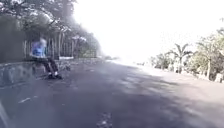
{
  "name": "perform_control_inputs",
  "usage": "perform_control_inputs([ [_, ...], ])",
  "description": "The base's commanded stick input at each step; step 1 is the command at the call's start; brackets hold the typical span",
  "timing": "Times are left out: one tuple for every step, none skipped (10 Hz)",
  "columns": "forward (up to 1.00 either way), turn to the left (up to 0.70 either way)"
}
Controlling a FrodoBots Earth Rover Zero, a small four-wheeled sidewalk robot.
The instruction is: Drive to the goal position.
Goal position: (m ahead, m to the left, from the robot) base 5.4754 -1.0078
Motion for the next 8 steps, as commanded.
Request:
perform_control_inputs([
  [1.00,0.00],
  [1.00,0.01],
  [1.00,0.12],
  [1.00,0.24],
  [1.00,0.27],
  [1.00,0.27],
  [1.00,0.22],
  [1.00,0.11],
])
